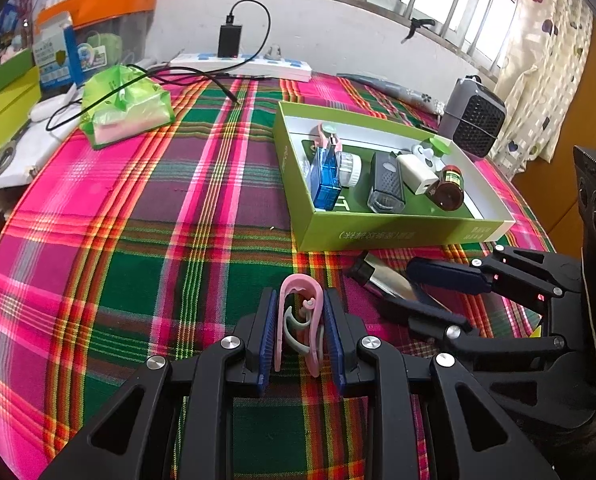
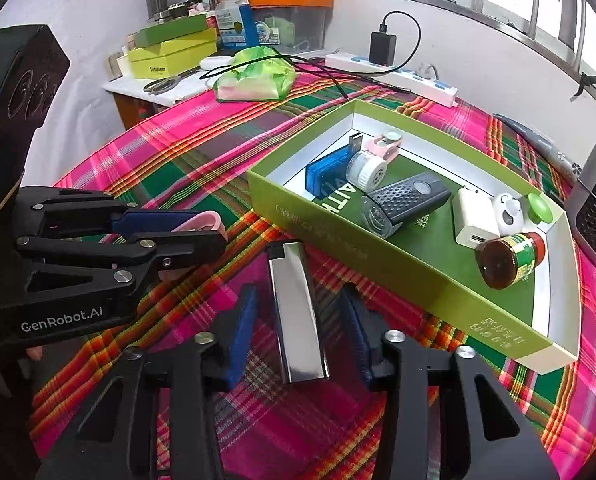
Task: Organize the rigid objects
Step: 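Grasp the pink clip with the left tool while the right tool grasps the silver lighter, then carry the pink clip and silver lighter over the tray with both tools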
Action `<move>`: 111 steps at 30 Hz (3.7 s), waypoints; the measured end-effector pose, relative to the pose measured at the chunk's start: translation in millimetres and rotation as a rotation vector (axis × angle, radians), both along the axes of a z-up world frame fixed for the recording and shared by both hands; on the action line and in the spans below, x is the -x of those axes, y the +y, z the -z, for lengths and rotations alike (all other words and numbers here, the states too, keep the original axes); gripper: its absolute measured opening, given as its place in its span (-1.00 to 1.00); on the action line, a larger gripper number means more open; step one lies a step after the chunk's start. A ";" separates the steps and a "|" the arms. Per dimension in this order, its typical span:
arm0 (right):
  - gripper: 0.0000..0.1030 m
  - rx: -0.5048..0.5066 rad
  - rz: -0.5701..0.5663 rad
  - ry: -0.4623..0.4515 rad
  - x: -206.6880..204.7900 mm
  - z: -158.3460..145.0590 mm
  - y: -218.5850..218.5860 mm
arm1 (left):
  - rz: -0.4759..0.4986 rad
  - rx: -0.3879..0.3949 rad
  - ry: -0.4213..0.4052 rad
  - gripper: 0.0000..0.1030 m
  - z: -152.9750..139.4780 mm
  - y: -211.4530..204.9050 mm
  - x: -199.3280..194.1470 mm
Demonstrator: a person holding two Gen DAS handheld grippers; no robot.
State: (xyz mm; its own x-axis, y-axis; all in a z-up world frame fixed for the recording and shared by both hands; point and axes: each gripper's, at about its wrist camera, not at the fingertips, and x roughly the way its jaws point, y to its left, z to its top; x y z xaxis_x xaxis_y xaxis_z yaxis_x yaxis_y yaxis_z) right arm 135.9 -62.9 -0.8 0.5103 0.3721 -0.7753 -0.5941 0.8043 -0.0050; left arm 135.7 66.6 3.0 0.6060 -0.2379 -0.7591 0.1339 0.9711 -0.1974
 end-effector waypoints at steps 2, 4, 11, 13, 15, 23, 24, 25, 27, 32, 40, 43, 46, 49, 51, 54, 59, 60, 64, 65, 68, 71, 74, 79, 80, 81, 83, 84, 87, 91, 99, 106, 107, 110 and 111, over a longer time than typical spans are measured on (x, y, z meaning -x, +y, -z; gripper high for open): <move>-0.49 -0.002 -0.008 0.000 1.5 -0.1 0.2 | -0.001 -0.006 -0.001 -0.56 -0.1 -0.6 0.1; -0.52 0.002 -0.011 -0.004 2.7 0.0 1.1 | -0.001 -0.011 -0.001 -0.56 -0.1 -1.6 0.0; -0.52 -0.007 -0.010 0.002 3.7 -0.1 0.1 | -0.001 -0.023 -0.003 -0.56 -0.2 -3.0 0.0; -0.52 -0.008 -0.008 0.003 3.8 0.1 -0.1 | -0.001 -0.034 -0.004 -0.56 -0.4 -4.5 0.2; -0.52 -0.012 -0.006 0.006 4.3 0.0 -1.0 | -0.001 -0.043 -0.005 -0.56 -0.4 -5.3 0.3; -0.52 -0.026 0.017 0.003 6.9 -2.4 -4.8 | 0.004 -0.065 -0.009 -0.57 -1.3 -9.5 1.2; -0.53 -0.032 0.024 0.000 7.0 -3.7 -6.2 | 0.007 -0.067 -0.010 -0.57 -1.8 -10.2 1.5; -0.53 -0.039 0.028 -0.001 7.4 -5.2 -7.9 | 0.008 -0.070 -0.013 -0.57 -2.4 -10.9 2.2; -0.53 -0.051 0.034 0.000 8.2 -7.4 -10.2 | 0.011 -0.074 -0.017 -0.57 -3.9 -12.3 3.1; -0.53 -0.072 0.041 -0.006 14.1 -13.1 -15.1 | 0.018 -0.083 -0.024 -0.57 -6.8 -16.3 5.3; -0.53 -0.112 0.085 -0.022 20.5 -25.5 -29.9 | 0.037 -0.091 -0.057 -0.57 -20.1 -26.7 8.6; -0.53 -0.128 0.102 -0.031 22.6 -31.5 -37.0 | 0.049 -0.097 -0.073 -0.57 -26.0 -32.6 8.9; -0.53 -0.135 0.126 -0.042 22.9 -37.0 -45.3 | 0.059 -0.101 -0.086 -0.57 -31.9 -38.0 6.9; -0.53 -0.142 0.153 -0.050 21.0 -41.9 -54.8 | 0.070 -0.087 -0.096 -0.57 -38.3 -42.5 2.9; -0.53 -0.145 0.167 -0.055 18.7 -44.9 -60.1 | 0.072 -0.088 -0.106 -0.57 -42.3 -46.4 -1.4; -0.53 -0.145 0.188 -0.061 14.9 -48.9 -68.1 | 0.077 -0.088 -0.113 -0.57 -45.6 -50.9 -6.1; -0.53 -0.137 0.214 -0.067 7.8 -52.9 -79.2 | 0.086 -0.087 -0.118 -0.57 -49.4 -58.4 -14.9; -0.53 -0.137 0.219 -0.067 5.8 -53.5 -81.0 | 0.087 -0.088 -0.119 -0.57 -50.2 -59.8 -17.0; -0.53 -0.136 0.235 -0.068 -0.7 -55.3 -87.9 | 0.087 -0.086 -0.122 -0.57 -53.6 -64.0 -26.5; -0.53 -0.134 0.239 -0.068 -3.1 -56.1 -89.5 | 0.088 -0.087 -0.122 -0.57 -54.1 -65.1 -29.5; -0.53 -0.131 0.246 -0.069 -7.8 -56.7 -92.9 | 0.094 -0.091 -0.122 -0.57 -54.7 -68.0 -34.4; -0.53 -0.129 0.254 -0.069 -13.0 -57.2 -96.6 | 0.095 -0.091 -0.121 -0.57 -55.4 -69.8 -39.4; -0.53 -0.130 0.260 -0.067 -17.6 -57.6 -99.4 | 0.096 -0.097 -0.122 -0.57 -56.7 -71.6 -44.8; -0.53 -0.130 0.265 -0.070 -24.2 -59.4 -101.7 | 0.099 -0.103 -0.132 -0.57 -60.3 -75.3 -50.8; -0.53 -0.129 0.266 -0.069 -25.8 -59.5 -102.0 | 0.101 -0.104 -0.132 -0.57 -60.4 -75.8 -51.9; -0.53 -0.129 0.267 -0.069 -27.2 -59.7 -102.3 | 0.101 -0.105 -0.132 -0.57 -60.7 -76.5 -53.3; -0.53 -0.128 0.267 -0.070 -29.2 -60.2 -102.7 | 0.104 -0.106 -0.134 -0.57 -61.1 -77.8 -55.3; -0.53 -0.128 0.267 -0.070 -29.1 -60.1 -102.8 | 0.104 -0.107 -0.134 -0.57 -61.1 -78.4 -55.9; -0.53 -0.127 0.268 -0.069 -31.0 -60.2 -103.1 | 0.106 -0.110 -0.132 -0.57 -60.6 -80.2 -59.9; -0.53 -0.125 0.272 -0.065 -38.3 -59.6 -104.5 | 0.108 -0.111 -0.134 -0.57 -60.9 -81.4 -64.7; -0.53 -0.125 0.280 -0.056 -50.1 -56.4 -103.6 | 0.115 -0.126 -0.130 -0.57 -58.6 -85.3 -78.0; -0.53 -0.124 0.291 -0.044 -64.1 -52.2 -101.5 | 0.114 -0.122 -0.114 -0.57 -52.1 -88.1 -95.4; -0.53 -0.122 0.297 -0.040 -67.4 -50.9 -102.1 | 0.114 -0.122 -0.109 -0.57 -50.6 -88.4 -97.3; -0.53 -0.120 0.305 -0.029 -74.8 -47.4 -102.2 | 0.115 -0.122 -0.093 -0.57 -44.8 -89.8 -104.1; -0.53 -0.118 0.309 -0.026 -77.0 -46.0 -102.4 | 0.116 -0.122 -0.090 -0.57 -43.4 -90.2 -105.8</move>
